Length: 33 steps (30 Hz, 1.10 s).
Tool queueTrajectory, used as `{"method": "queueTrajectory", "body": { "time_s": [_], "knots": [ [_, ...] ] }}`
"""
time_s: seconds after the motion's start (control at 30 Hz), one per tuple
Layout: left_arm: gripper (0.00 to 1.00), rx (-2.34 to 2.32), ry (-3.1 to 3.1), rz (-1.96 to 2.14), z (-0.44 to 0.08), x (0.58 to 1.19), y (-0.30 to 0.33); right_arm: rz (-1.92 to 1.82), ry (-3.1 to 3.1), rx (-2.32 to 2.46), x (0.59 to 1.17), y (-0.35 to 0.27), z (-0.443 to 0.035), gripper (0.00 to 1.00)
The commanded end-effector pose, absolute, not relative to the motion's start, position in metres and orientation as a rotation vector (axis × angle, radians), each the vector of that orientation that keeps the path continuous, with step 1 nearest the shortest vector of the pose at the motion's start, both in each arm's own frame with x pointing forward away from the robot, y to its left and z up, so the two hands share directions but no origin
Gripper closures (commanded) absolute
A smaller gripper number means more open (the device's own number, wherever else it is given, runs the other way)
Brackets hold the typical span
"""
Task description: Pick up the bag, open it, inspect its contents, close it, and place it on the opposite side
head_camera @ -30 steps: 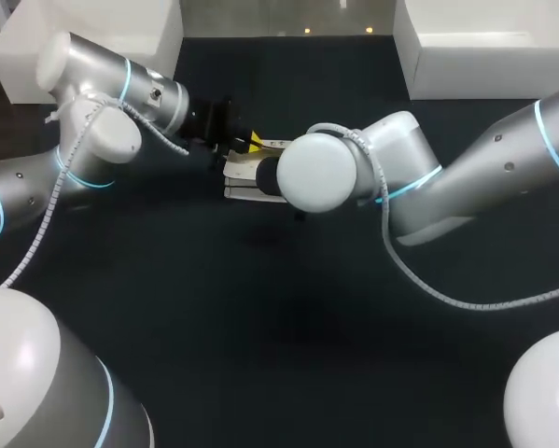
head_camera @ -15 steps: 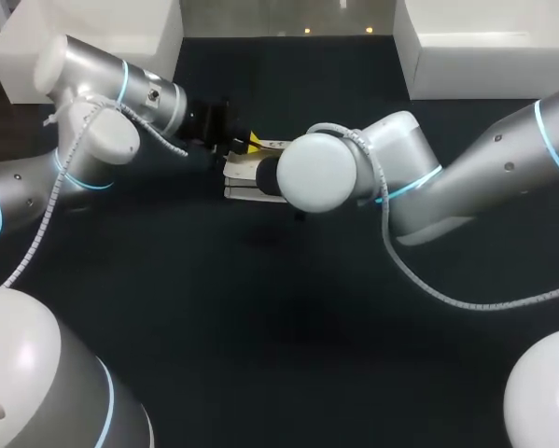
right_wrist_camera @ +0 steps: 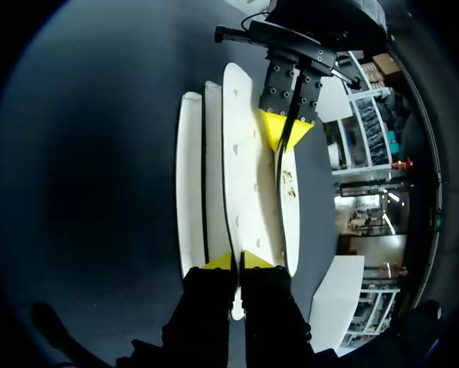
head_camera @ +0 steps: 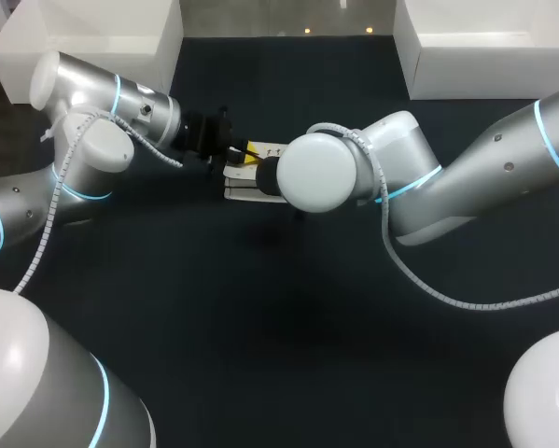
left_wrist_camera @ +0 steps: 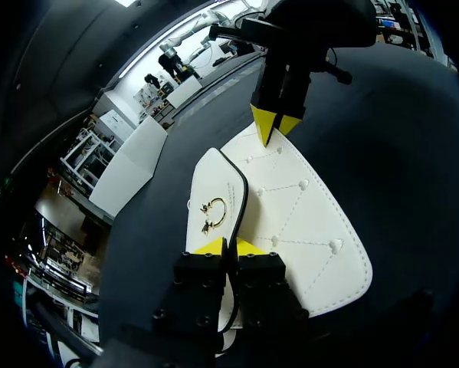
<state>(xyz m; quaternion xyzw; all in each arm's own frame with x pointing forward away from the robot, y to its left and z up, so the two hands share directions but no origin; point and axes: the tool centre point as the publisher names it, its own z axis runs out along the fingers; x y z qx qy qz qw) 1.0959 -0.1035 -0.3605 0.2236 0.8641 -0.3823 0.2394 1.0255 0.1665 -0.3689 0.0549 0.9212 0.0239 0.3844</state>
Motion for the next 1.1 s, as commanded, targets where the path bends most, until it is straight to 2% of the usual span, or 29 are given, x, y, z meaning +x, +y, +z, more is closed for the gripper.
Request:
{"method": "queueTrajectory", "body": {
  "time_s": [0.03, 0.43, 0.47, 0.5, 0.6, 0.67, 0.9, 0.93, 0.97, 1.03, 1.1],
  "knots": [
    [1.0, 0.608, 2.347, -1.043, -0.371, 1.094, -0.106, 0.061, 2.345, 0.14, 1.026, 0.167, -0.371, 1.0],
    [1.0, 0.617, 2.343, -1.016, -0.364, 1.095, -0.109, 0.061, 2.345, 0.14, 1.026, 0.167, -0.371, 1.0],
    [0.94, 0.614, 2.341, -1.016, -0.362, 1.095, -0.109, 0.061, 2.345, 0.14, 1.026, 0.167, -0.371, 1.0],
    [0.78, 0.611, 2.337, -1.015, -0.36, 1.096, -0.109, 0.061, 2.345, 0.14, 1.026, 0.167, -0.371, 1.0],
    [0.67, 0.607, 2.326, -1.016, -0.354, 1.096, -0.11, 0.061, 2.345, 0.14, 1.026, 0.167, -0.371, 1.0],
    [0.66, 0.609, 2.317, -1.018, -0.351, 1.096, -0.111, 0.061, 2.345, 0.14, 1.026, 0.167, -0.371, 1.0],
    [0.79, 0.628, 2.297, -1.011, -0.342, 1.093, -0.114, 0.061, 2.345, 0.14, 1.026, 0.167, -0.371, 1.0],
    [0.82, 0.629, 2.299, -1.009, -0.342, 1.093, -0.115, 0.061, 2.345, 0.14, 1.026, 0.167, -0.371, 1.0],
    [0.93, 0.627, 2.301, -1.007, -0.342, 1.094, -0.116, 0.061, 2.345, 0.14, 1.026, 0.167, -0.371, 1.0],
    [1.0, 0.622, 2.305, -1.008, -0.342, 1.093, -0.117, 0.061, 2.345, 0.14, 1.026, 0.167, -0.371, 1.0],
    [1.0, 0.615, 2.308, -1.013, -0.342, 1.091, -0.117, 0.061, 2.345, 0.14, 1.026, 0.167, -0.371, 1.0]
  ]
}}
